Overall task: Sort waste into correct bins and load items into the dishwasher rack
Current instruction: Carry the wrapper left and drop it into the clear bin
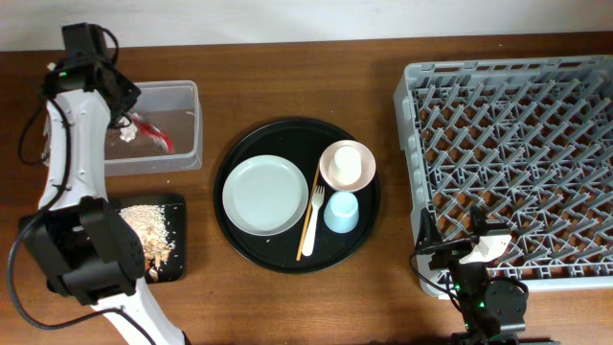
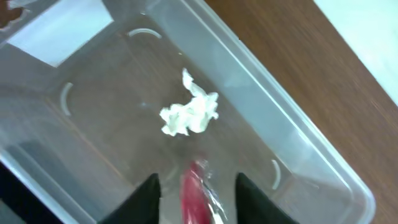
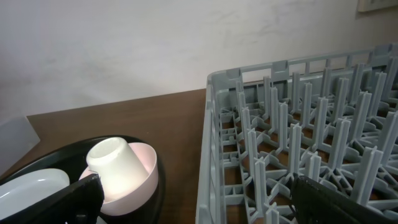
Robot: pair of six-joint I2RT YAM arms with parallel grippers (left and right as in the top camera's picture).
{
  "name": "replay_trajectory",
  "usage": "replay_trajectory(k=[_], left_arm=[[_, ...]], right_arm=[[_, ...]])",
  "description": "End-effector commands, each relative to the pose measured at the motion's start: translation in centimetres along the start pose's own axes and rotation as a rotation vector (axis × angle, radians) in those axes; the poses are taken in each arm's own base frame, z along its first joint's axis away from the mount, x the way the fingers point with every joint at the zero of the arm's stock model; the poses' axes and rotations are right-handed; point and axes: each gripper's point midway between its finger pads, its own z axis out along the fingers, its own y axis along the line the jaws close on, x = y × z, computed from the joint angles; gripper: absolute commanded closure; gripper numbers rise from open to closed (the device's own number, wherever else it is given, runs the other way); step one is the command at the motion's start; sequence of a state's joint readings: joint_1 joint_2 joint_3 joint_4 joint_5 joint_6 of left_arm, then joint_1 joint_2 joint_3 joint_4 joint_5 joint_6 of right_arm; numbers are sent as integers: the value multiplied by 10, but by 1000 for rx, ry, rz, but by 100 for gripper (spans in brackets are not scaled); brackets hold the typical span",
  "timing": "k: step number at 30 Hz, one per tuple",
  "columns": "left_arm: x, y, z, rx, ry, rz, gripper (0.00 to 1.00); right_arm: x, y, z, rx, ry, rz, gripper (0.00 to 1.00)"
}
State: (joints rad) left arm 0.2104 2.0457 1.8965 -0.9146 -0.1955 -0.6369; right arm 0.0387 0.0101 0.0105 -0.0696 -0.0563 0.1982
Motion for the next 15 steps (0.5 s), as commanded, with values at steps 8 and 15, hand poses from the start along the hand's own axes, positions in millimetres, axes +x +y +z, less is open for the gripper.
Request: replay_trajectory(k=[8, 15], left_arm=[[-4, -3, -68, 195, 52, 68, 1], [76, 17, -150, 146, 247, 218, 1]], right_arm=[[2, -2, 0, 9, 2, -7, 1], [2, -2, 0, 9, 3, -6, 1]])
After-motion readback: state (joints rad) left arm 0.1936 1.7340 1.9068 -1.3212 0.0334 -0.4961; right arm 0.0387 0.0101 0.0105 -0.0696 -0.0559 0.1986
